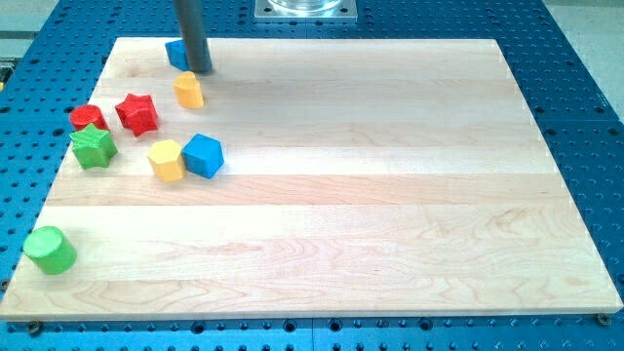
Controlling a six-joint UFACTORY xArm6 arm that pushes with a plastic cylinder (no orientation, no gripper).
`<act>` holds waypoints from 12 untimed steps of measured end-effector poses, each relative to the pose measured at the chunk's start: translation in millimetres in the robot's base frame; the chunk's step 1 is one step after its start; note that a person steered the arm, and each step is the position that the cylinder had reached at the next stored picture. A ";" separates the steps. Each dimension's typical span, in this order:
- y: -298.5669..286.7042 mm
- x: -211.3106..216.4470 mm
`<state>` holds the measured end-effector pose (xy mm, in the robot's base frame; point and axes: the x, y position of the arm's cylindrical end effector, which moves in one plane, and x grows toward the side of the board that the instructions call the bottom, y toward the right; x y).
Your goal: Place the cube at the top of the red blocks
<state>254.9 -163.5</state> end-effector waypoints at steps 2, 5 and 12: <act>13.4 3.1; 71.4 229.0; 24.3 154.7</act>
<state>409.5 -139.3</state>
